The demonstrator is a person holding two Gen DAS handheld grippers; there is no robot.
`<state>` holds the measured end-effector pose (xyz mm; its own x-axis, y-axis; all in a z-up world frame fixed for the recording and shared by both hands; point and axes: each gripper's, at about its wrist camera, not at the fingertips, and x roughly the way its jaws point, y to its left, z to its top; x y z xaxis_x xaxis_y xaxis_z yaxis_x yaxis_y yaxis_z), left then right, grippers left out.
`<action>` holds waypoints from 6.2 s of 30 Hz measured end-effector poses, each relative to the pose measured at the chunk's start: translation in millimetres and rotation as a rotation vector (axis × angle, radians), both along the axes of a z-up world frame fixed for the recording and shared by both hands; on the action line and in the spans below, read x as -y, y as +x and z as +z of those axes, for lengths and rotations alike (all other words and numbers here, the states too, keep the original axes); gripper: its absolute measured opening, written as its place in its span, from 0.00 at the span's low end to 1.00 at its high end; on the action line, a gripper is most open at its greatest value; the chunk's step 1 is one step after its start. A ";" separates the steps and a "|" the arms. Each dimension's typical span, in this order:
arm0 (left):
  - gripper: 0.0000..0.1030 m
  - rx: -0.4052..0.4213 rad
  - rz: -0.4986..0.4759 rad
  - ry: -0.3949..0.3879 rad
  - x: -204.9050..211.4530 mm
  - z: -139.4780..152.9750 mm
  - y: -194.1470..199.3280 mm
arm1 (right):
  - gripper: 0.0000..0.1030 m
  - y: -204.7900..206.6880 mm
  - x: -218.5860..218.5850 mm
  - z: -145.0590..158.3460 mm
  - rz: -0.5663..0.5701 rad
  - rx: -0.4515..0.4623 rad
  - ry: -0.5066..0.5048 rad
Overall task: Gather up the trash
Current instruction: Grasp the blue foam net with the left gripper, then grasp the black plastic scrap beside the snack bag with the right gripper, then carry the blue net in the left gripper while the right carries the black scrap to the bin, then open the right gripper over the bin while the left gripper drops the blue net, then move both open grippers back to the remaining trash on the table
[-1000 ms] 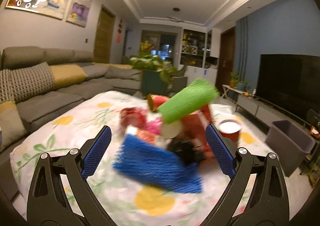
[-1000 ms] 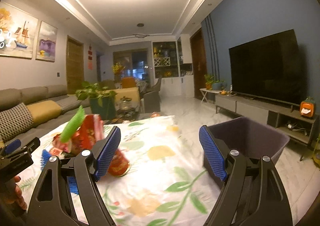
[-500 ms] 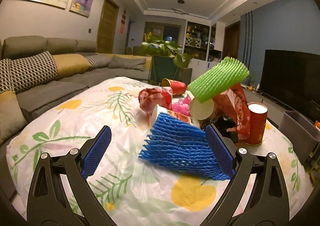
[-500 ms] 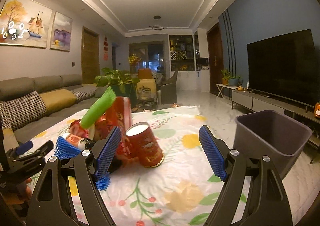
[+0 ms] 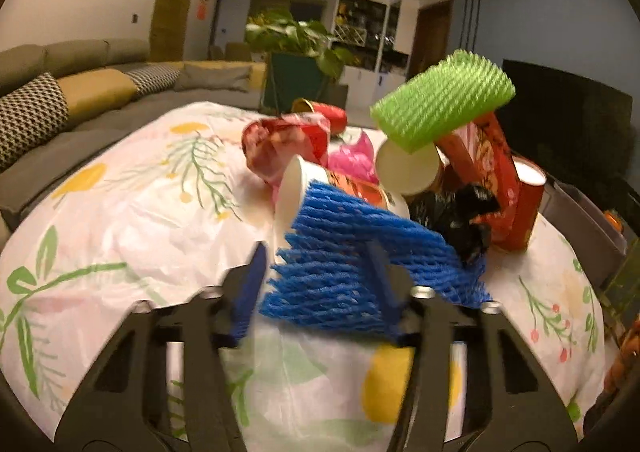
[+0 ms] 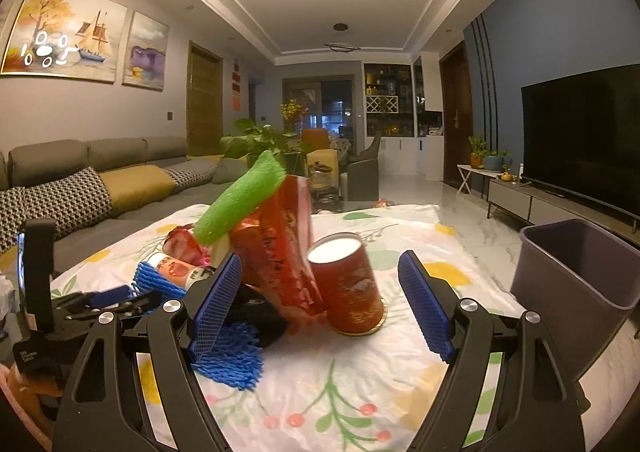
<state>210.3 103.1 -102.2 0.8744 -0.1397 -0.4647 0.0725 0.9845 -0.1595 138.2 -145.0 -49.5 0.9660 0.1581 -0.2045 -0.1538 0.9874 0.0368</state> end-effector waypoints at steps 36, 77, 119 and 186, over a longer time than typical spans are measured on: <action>0.03 0.220 0.250 -0.058 -48.5 59.4 -65.5 | 0.32 66.6 -75.0 -31.7 0.159 -0.160 -0.047; 0.03 0.334 -0.137 -0.023 117.1 125.4 -97.2 | 0.06 -57.3 111.7 59.6 -0.034 0.028 0.090; 0.03 0.239 -0.500 0.002 396.7 97.7 48.7 | 0.06 7.9 302.7 39.6 -0.499 0.014 0.080; 0.90 0.239 -0.112 0.063 254.0 102.5 -3.1 | 0.71 -27.4 221.0 51.4 -0.391 0.076 0.084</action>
